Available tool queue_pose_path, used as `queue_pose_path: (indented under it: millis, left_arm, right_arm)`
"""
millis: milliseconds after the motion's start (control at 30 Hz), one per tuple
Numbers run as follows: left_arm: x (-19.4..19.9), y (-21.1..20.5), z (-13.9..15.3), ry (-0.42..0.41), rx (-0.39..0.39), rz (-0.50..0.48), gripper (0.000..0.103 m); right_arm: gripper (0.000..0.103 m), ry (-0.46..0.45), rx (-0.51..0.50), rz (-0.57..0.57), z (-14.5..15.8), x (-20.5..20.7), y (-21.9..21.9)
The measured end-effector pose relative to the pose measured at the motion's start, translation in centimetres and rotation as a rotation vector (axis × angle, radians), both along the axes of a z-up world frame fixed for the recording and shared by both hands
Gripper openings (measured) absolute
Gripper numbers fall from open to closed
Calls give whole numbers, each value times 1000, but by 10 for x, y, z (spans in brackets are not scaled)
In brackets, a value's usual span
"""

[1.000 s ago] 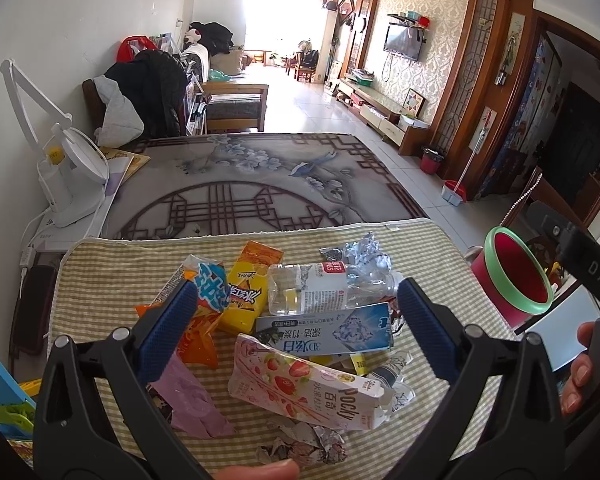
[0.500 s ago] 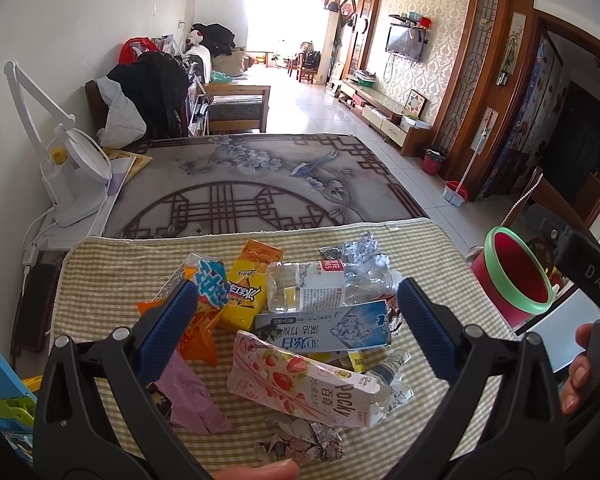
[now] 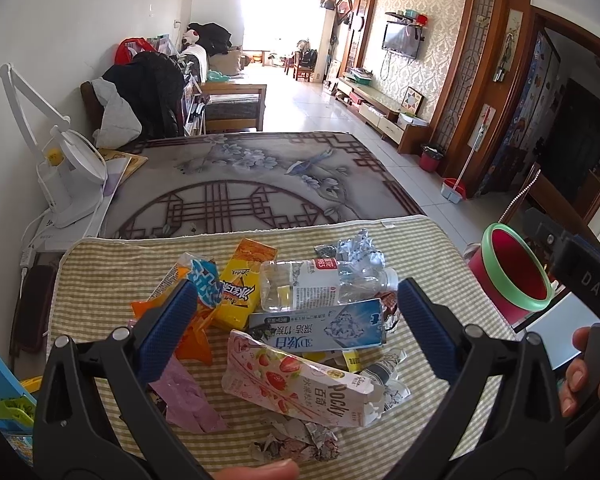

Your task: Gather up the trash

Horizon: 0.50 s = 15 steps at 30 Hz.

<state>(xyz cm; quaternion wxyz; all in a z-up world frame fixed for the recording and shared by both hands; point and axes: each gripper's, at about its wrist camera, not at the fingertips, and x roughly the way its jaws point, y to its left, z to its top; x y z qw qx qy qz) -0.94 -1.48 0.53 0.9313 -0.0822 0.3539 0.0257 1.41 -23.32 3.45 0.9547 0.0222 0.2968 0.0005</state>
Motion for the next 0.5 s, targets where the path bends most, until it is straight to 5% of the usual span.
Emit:
queue_pose_path:
  millis: [500]
  left_arm:
    - [3,53,-13,33,-39,131,98]
  right_arm:
    - [96,67,-7,42,-20,11,10]
